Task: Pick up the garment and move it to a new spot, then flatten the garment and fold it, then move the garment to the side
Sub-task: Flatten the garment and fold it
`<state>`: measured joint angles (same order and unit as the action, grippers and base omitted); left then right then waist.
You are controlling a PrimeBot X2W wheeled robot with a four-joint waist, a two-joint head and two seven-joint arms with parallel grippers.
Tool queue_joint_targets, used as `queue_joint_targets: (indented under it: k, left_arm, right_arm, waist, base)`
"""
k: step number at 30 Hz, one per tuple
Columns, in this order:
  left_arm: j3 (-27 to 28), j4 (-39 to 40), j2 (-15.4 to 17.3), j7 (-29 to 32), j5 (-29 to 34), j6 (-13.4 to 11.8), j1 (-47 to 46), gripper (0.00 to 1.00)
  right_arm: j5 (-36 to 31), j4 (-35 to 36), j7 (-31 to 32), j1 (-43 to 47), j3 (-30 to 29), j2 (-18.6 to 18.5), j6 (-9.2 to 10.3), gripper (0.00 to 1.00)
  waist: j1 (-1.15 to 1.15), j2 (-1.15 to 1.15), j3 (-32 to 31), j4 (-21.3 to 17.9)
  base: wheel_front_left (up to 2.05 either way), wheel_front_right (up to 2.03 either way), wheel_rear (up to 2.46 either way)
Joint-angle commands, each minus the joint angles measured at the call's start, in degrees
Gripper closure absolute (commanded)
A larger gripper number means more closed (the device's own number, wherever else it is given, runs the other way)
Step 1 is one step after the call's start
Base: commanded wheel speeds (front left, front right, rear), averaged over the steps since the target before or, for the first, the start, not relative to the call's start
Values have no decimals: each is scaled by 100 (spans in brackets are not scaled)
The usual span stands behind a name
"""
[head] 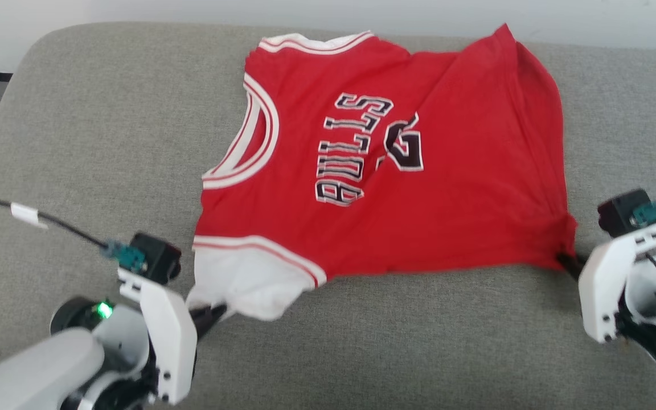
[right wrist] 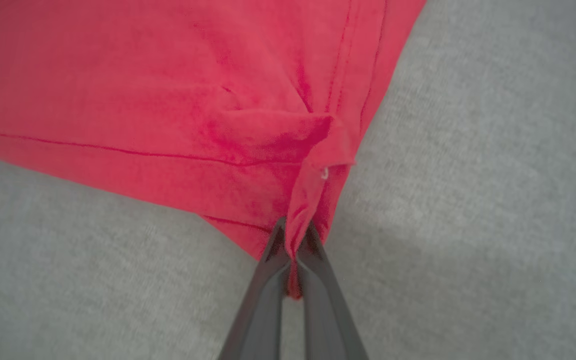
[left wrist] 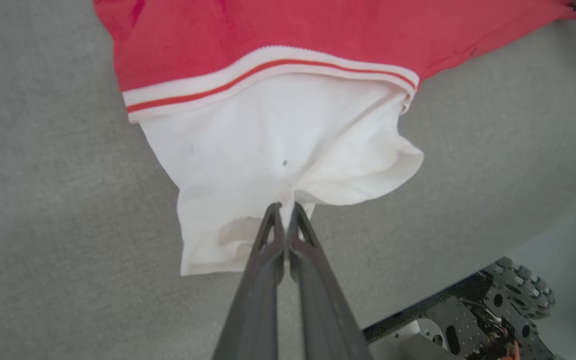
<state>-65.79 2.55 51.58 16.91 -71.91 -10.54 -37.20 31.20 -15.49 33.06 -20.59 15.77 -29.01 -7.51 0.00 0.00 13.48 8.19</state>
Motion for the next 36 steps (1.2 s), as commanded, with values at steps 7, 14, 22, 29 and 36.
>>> queue_joint_targets:
  k: [7,14,22,29,36]
  left_arm:
    - [-170,792,346,88,-211,-468,601,100]
    - [-323,1155,496,178,-299,-654,897,100]
    - [-78,1374,791,-4,-123,-695,644,100]
    - [227,1536,1184,-14,358,-588,42,100]
    - [440,980,962,336,844,13,-974,100]
  right_arm:
    - [460,1396,1076,1215,-278,-463,3,100]
    - [741,2175,1709,2018,-641,-522,3,100]
    - [724,2795,1773,2433,-1332,-100,3,100]
    - [465,3295,1847,2293,-1878,377,3,100]
    - [-116,3210,1699,1533,-2060,717,3,100]
  waist:
    - [0,0,3,-44]
    - [0,0,36,-64]
    - [0,0,97,-95]
    - [0,0,108,-198]
    - [0,0,233,-290]
  base:
    - [0,0,0]
    - [0,0,0]
    - [0,0,0]
    - [0,0,0]
    - [0,0,0]
